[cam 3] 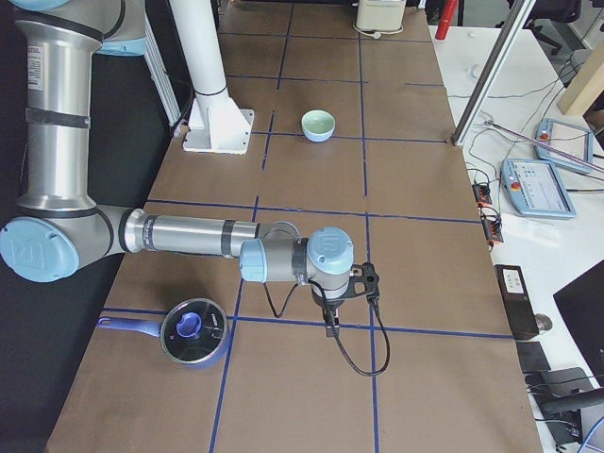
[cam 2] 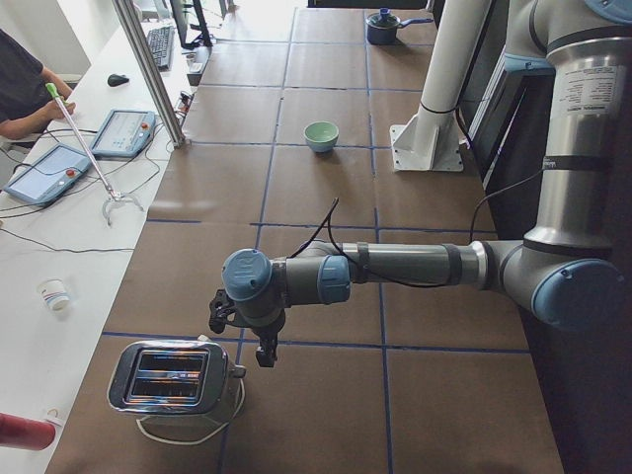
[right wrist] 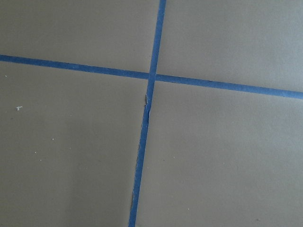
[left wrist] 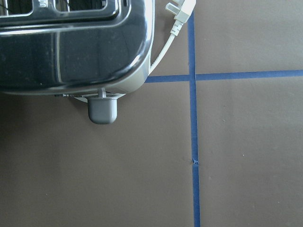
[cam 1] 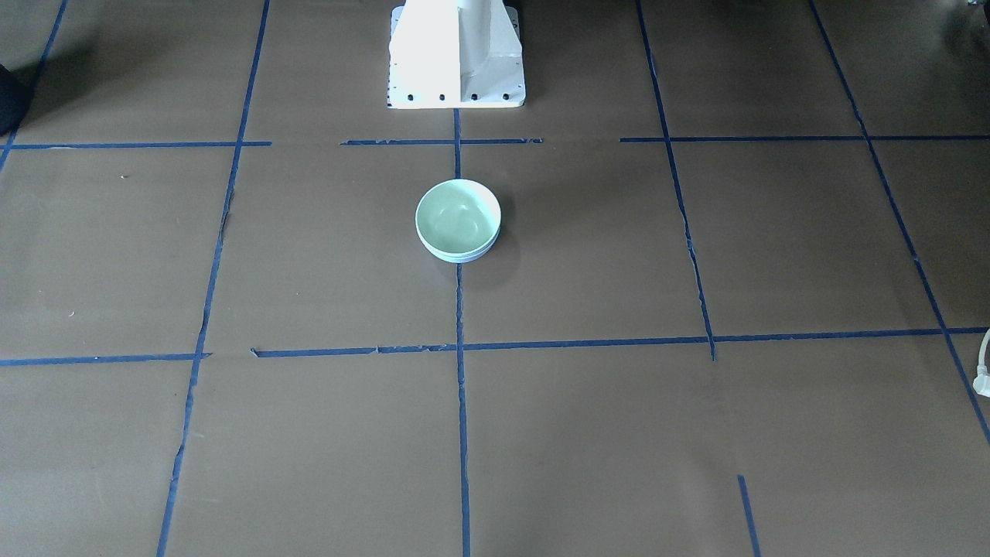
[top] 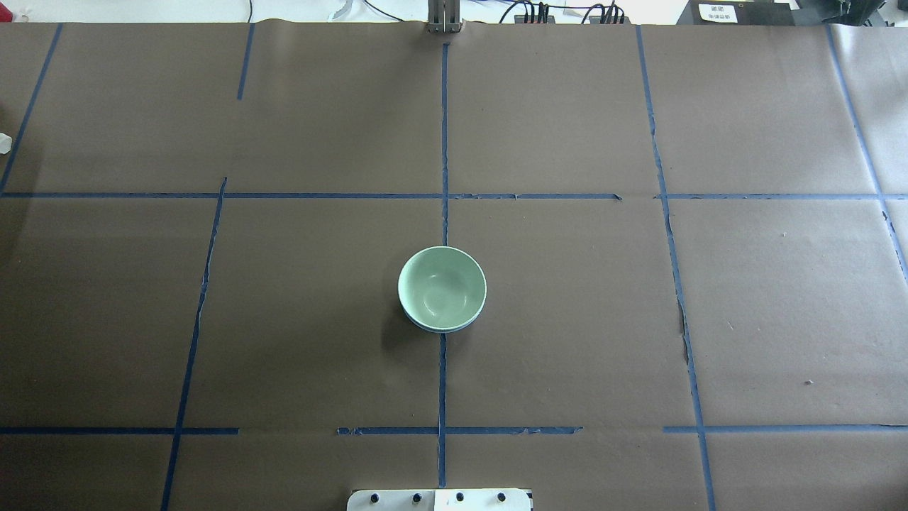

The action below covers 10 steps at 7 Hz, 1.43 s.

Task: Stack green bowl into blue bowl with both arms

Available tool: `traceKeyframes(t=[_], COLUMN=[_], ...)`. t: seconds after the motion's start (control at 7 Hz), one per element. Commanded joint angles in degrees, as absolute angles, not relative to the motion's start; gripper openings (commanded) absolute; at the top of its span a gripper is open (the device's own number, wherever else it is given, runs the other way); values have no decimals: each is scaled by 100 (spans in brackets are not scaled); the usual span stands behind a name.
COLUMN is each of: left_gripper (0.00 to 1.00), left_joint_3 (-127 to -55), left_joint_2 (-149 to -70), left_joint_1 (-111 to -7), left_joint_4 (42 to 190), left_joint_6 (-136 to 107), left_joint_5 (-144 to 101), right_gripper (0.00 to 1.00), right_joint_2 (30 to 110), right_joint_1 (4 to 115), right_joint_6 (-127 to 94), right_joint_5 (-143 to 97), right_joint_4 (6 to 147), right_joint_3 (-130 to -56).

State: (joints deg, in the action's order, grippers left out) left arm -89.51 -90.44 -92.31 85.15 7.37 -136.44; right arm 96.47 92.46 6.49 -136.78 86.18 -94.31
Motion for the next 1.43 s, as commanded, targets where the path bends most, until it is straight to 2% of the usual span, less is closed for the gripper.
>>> traceKeyframes(t=[0.0,1.29], left_gripper=[100,100], left_joint_3=[-8912,-8903], left_joint_2=[-9035,-8947], left_joint_1=[-9229,-9220], left_joint_4=[8517,8587], left_joint_6=[729,738], left_joint_5=[-13641,-13667], right_gripper=[100,100], right_joint_2=[9659,9598], right_joint_1=[9474,9466], right_joint_6=[712,651], right_joint_5=[-14001,-13711], right_joint_4=[9105,9062], right_joint_3=[-9553,-9589])
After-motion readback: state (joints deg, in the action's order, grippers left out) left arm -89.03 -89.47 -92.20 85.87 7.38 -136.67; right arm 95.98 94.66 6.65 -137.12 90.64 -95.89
